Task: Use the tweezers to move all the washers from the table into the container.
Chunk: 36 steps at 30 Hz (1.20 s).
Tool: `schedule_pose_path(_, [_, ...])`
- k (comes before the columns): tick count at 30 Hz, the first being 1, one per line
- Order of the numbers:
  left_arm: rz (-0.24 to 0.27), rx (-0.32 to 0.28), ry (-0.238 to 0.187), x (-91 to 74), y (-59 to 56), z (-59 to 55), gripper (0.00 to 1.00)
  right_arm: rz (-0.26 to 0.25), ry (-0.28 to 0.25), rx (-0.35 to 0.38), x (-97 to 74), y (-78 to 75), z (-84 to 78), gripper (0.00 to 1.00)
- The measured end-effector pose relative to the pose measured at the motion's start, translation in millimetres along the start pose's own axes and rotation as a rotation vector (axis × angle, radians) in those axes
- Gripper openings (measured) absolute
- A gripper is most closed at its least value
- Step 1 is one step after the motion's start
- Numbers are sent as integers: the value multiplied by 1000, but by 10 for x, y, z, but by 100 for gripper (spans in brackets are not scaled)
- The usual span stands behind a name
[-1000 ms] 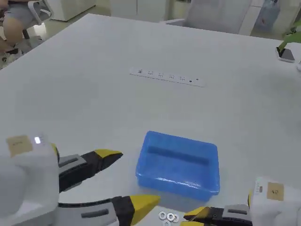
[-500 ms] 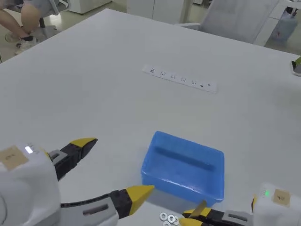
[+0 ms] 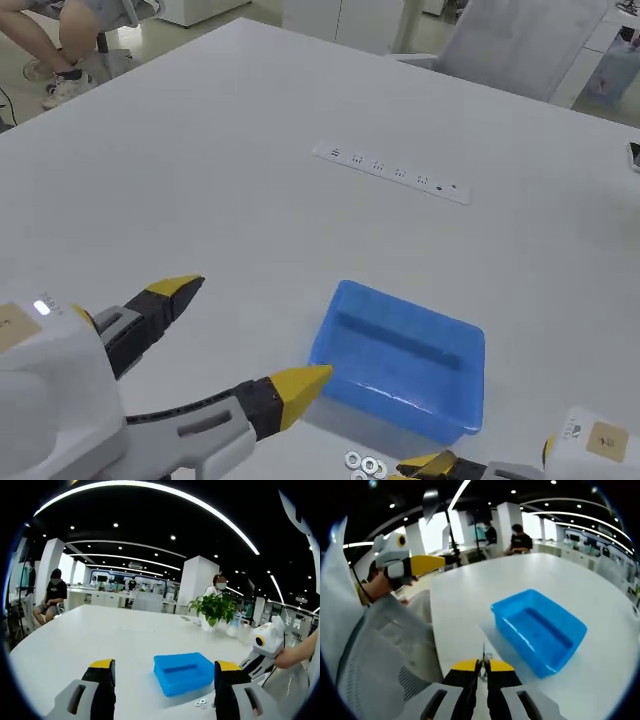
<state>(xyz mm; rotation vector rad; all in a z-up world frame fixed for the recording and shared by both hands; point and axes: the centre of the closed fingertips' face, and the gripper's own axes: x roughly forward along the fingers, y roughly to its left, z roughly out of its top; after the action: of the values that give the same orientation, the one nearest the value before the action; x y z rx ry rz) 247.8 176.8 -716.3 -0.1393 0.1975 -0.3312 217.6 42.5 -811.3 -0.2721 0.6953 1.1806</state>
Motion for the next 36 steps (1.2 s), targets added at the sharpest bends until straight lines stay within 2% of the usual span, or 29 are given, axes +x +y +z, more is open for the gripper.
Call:
schedule_pose_path(4, [-4,-5,10,7,-19,-9,82,-14,7,-1,-6,-22,9,3])
schedule_pose_path(7, [-6,-13,12,6,-11,-15,81,3,-18,18,-45,0,82,3])
schedule_pose_path(11, [-7,-26,10,2,-3,-13,81,-2,-16,3,-126,-53,184,3])
schedule_pose_path(19, [-20,-61,16,5,15,-38,80,-59,-68,3,-398,-316,519,3])
schedule_pose_path(23, [-23,-41,16,11,1,-35,80,-85,-95,1,-498,-438,664,3])
schedule_pose_path(29, [-35,-34,26,21,-31,-49,80,-121,-126,8,-556,-595,801,3])
schedule_pose_path(36, [-27,-41,16,13,-27,-24,80,-153,-134,32,-543,-778,865,3])
